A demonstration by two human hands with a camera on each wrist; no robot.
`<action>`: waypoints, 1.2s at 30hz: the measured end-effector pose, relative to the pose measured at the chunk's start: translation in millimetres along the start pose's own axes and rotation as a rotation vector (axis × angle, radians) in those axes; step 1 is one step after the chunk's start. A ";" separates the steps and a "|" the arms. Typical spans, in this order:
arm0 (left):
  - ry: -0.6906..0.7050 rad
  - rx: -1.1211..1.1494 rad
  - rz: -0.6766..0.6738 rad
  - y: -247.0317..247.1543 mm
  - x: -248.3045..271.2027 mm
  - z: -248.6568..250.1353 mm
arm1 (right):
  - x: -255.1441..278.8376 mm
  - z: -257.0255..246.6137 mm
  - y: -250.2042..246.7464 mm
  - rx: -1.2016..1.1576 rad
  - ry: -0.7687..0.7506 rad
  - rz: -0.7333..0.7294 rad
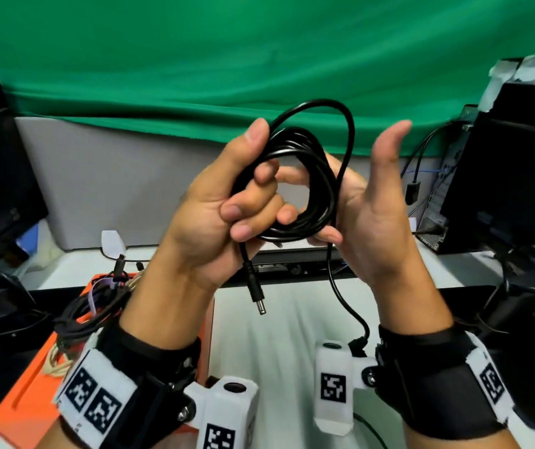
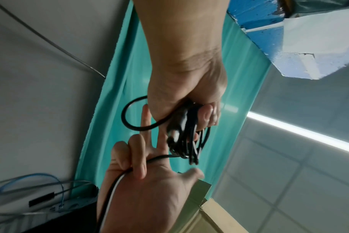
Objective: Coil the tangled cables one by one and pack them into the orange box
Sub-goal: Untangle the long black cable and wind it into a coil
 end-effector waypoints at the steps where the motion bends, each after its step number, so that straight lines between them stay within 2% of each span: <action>1: 0.006 -0.015 0.039 -4.4 -0.3 0.9 | 0.2 5.1 3.6 -0.022 0.043 -0.022; 4: -0.011 0.042 0.031 -7.1 0.3 -0.1 | -0.2 15.5 6.3 0.071 0.097 -0.005; 9: -0.065 0.209 -0.135 0.3 3.5 -2.9 | 4.7 11.6 9.8 0.200 0.153 0.037; 13: -0.102 0.209 -0.244 8.9 9.0 -6.9 | 14.1 -0.3 24.9 0.344 0.113 -0.124; 15: -0.129 0.183 -0.280 10.4 12.0 -8.1 | 18.7 -9.6 28.4 0.318 0.097 -0.126; 18: -0.150 0.033 -0.184 -2.1 11.0 -7.8 | 18.6 -25.7 24.3 0.313 0.020 0.007; 21: -0.122 -0.159 0.004 -17.6 9.0 -3.4 | 16.1 -41.9 13.3 0.616 -0.130 0.150; 23: -0.067 -0.274 0.138 -23.4 7.3 2.5 | 16.2 -48.4 8.1 0.732 -0.192 0.232; 27: 0.087 -0.545 0.369 -31.5 7.9 22.4 | 15.2 -52.0 12.5 0.705 -0.255 0.278; 29: 0.107 -0.718 0.447 -37.8 12.1 33.2 | 14.2 -52.1 9.8 0.716 -0.270 0.297; 32: -0.025 -0.915 0.478 -52.2 20.6 36.5 | 12.7 -51.3 1.4 0.733 -0.257 0.318; 34: -0.077 -0.924 0.408 -53.5 22.7 35.4 | 12.0 -48.4 -4.2 0.694 -0.221 0.318; 36: -0.061 -0.885 0.405 -56.4 23.7 40.5 | 12.0 -44.6 -8.6 0.656 -0.176 0.316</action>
Point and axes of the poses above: each hand's wrist, its own x-axis away from the middle knuckle, its own y-axis out of the palm, z = x × y, the point moved 10 cm from there along -x, towards the middle knuckle, and after that the axes turned 12 degrees about -x, right-handed, at the moved point
